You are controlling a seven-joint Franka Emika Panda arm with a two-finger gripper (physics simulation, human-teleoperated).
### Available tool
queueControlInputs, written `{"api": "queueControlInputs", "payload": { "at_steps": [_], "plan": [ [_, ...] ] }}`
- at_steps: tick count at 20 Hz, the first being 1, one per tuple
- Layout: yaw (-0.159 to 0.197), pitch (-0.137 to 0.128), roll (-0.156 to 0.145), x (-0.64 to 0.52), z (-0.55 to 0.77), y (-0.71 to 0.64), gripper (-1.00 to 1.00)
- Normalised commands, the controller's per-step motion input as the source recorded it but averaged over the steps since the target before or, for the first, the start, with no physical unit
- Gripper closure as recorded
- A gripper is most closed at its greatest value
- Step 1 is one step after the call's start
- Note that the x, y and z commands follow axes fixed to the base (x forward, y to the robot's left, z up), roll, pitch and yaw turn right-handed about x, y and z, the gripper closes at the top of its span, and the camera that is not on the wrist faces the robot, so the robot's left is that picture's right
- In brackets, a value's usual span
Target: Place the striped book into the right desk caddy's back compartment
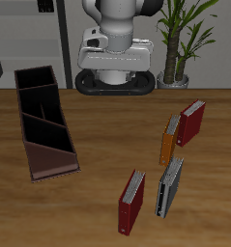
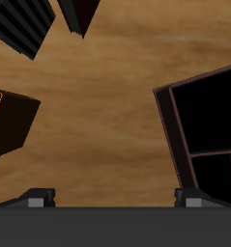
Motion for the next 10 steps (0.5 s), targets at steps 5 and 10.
{"api": "queueControlInputs", "payload": {
  "at_steps": [5, 10],
  "plan": [
    [-0.011, -0.013, 0.017, 0.10, 0.06, 0.11, -1.00],
    [0.010, -0.025, 0.006, 0.18, 0.08, 0.24, -1.00]
  ]
}}
